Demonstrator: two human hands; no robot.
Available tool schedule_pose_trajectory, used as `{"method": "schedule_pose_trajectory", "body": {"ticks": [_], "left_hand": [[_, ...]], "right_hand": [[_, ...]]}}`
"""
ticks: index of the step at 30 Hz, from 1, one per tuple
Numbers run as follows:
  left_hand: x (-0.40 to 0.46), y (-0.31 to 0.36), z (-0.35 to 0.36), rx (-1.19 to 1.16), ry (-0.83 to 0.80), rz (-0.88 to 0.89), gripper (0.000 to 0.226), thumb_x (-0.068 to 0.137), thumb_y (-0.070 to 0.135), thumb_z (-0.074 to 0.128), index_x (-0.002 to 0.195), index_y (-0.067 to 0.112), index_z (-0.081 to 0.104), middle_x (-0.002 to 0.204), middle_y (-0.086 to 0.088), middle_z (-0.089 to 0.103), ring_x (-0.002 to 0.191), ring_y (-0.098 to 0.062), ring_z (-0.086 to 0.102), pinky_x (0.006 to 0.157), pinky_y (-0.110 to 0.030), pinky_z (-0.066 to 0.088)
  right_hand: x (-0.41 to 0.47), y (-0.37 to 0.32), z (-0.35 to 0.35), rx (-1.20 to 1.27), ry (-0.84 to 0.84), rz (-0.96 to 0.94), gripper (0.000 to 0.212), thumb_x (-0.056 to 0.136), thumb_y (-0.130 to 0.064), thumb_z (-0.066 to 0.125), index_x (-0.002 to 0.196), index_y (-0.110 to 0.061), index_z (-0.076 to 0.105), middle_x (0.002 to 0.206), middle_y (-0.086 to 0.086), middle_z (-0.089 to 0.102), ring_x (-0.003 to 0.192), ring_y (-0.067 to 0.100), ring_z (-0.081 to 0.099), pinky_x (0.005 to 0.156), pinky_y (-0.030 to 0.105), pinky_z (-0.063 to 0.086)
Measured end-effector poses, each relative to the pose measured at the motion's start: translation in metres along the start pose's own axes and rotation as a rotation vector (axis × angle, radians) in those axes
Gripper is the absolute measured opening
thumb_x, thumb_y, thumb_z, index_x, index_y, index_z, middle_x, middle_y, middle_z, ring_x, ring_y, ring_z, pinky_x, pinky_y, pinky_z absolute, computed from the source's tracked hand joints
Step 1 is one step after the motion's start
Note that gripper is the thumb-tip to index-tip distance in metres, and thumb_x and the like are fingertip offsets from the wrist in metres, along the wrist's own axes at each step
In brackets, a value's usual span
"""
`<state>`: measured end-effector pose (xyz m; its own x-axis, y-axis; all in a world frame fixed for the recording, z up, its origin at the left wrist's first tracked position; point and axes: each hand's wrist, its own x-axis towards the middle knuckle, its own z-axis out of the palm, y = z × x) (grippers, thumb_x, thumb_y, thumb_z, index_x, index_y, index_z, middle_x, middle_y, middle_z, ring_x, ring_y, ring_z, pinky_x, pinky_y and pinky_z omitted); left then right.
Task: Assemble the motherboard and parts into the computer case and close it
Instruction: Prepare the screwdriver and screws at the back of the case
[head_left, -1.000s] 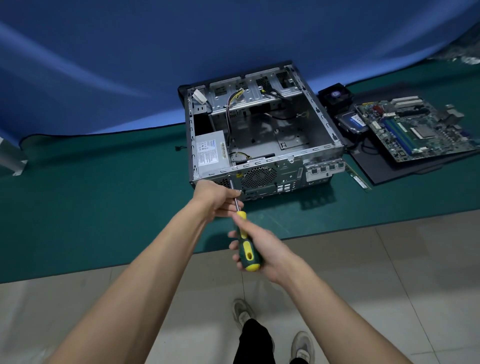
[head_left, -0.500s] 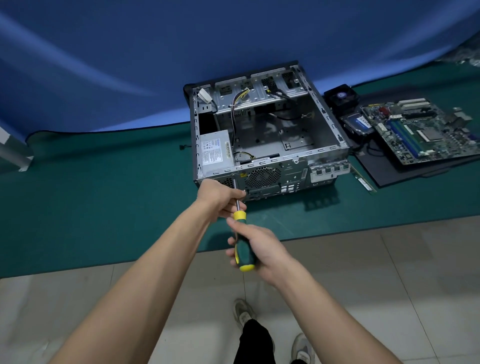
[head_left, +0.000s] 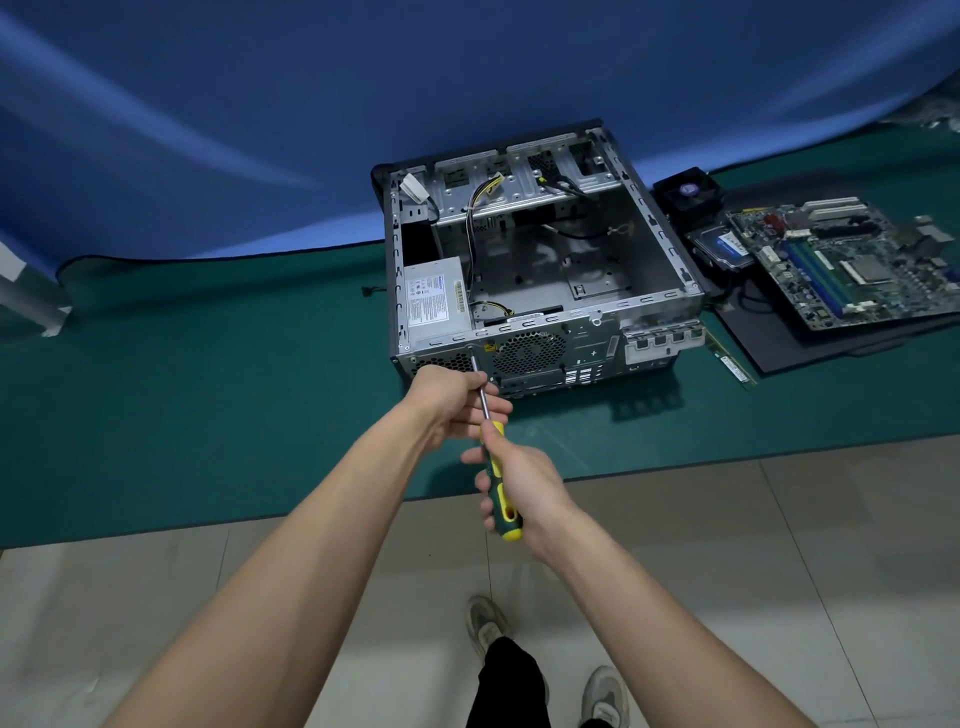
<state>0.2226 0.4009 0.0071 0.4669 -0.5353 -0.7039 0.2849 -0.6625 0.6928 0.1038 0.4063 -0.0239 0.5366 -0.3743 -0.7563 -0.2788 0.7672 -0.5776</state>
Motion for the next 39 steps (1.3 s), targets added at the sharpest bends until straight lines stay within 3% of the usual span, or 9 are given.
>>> {"method": "schedule_pose_trajectory", "body": {"ticks": [6, 16, 21, 23, 26, 30, 33, 36, 39], "left_hand": [[0.002, -0.004, 0.007, -0.058, 0.046, 0.030, 0.028, 0.101, 0.017, 0.041, 0.082, 0.004, 0.057, 0.052, -0.004, 0.066, 0.041, -0.014, 0.062, 0.040, -0.022, 0.051], [-0.020, 0.002, 0.032, -0.219, 0.059, 0.130, 0.031, 0.103, 0.017, 0.035, 0.082, 0.006, 0.054, 0.054, -0.003, 0.066, 0.047, -0.012, 0.065, 0.044, -0.023, 0.053], [-0.054, 0.031, 0.061, -0.240, 0.041, 0.282, 0.031, 0.101, 0.017, 0.036, 0.081, 0.006, 0.057, 0.062, -0.006, 0.068, 0.048, -0.012, 0.063, 0.045, -0.025, 0.052], [-0.068, 0.047, 0.077, -0.203, 0.026, 0.352, 0.032, 0.101, 0.016, 0.038, 0.080, 0.007, 0.060, 0.067, -0.008, 0.066, 0.046, -0.011, 0.060, 0.045, -0.023, 0.050], [-0.083, 0.077, 0.101, -0.159, 0.012, 0.463, 0.032, 0.101, 0.017, 0.040, 0.080, 0.007, 0.062, 0.075, -0.013, 0.064, 0.044, -0.011, 0.058, 0.041, -0.022, 0.049], [-0.080, 0.113, 0.123, -0.166, -0.028, 0.575, 0.032, 0.102, 0.020, 0.039, 0.082, 0.005, 0.061, 0.069, -0.011, 0.066, 0.040, -0.013, 0.055, 0.039, -0.024, 0.046], [-0.050, 0.130, 0.137, -0.157, -0.026, 0.566, 0.035, 0.102, 0.021, 0.039, 0.081, 0.003, 0.060, 0.059, -0.008, 0.065, 0.038, -0.014, 0.051, 0.036, -0.022, 0.042], [-0.001, 0.139, 0.150, -0.065, 0.055, 0.501, 0.037, 0.100, 0.017, 0.042, 0.068, 0.005, 0.056, 0.049, -0.005, 0.055, 0.036, -0.014, 0.043, 0.037, -0.021, 0.032], [0.051, 0.151, 0.165, 0.078, 0.133, 0.484, 0.038, 0.095, 0.016, 0.045, 0.057, 0.010, 0.042, 0.048, -0.004, 0.038, 0.044, -0.019, 0.032, 0.050, -0.030, 0.027]], "right_hand": [[0.002, -0.003, -0.015, 0.176, -0.195, 0.113, 0.049, 0.088, -0.057, 0.052, 0.091, -0.011, 0.066, 0.052, -0.004, 0.046, 0.037, 0.010, 0.040, 0.037, 0.018, 0.033], [-0.024, -0.033, -0.042, -0.323, 0.039, -0.111, 0.040, 0.091, -0.048, 0.055, 0.078, -0.011, 0.064, 0.051, -0.001, 0.051, 0.038, 0.013, 0.045, 0.041, 0.017, 0.034], [-0.060, -0.071, -0.076, -0.755, 0.227, -0.393, 0.031, 0.084, -0.044, 0.060, 0.075, -0.014, 0.062, 0.064, 0.001, 0.067, 0.061, 0.019, 0.062, 0.062, 0.031, 0.045], [-0.072, -0.089, -0.091, -0.892, 0.349, -0.438, 0.026, 0.081, -0.041, 0.056, 0.073, -0.017, 0.055, 0.069, -0.001, 0.065, 0.069, 0.022, 0.061, 0.060, 0.031, 0.041], [-0.086, -0.119, -0.111, -1.008, 0.481, -0.506, 0.030, 0.077, -0.047, 0.053, 0.066, -0.019, 0.051, 0.056, -0.006, 0.056, 0.055, 0.017, 0.055, 0.049, 0.026, 0.033], [-0.084, -0.154, -0.132, -0.940, 0.480, -0.546, 0.038, 0.078, -0.050, 0.059, 0.063, -0.016, 0.052, 0.053, -0.002, 0.054, 0.055, 0.024, 0.058, 0.055, 0.030, 0.043], [-0.066, -0.172, -0.153, -0.766, 0.448, -0.584, 0.037, 0.081, -0.035, 0.060, 0.056, -0.017, 0.039, 0.046, -0.001, 0.039, 0.048, 0.022, 0.040, 0.053, 0.032, 0.032], [-0.042, -0.189, -0.179, -0.639, 0.420, -0.568, 0.036, 0.085, -0.026, 0.058, 0.058, -0.015, 0.037, 0.053, 0.005, 0.037, 0.054, 0.020, 0.035, 0.058, 0.036, 0.029], [-0.017, -0.214, -0.203, -0.608, 0.430, -0.525, 0.032, 0.087, -0.022, 0.056, 0.061, -0.013, 0.040, 0.056, 0.008, 0.042, 0.054, 0.020, 0.039, 0.058, 0.036, 0.032]]}}
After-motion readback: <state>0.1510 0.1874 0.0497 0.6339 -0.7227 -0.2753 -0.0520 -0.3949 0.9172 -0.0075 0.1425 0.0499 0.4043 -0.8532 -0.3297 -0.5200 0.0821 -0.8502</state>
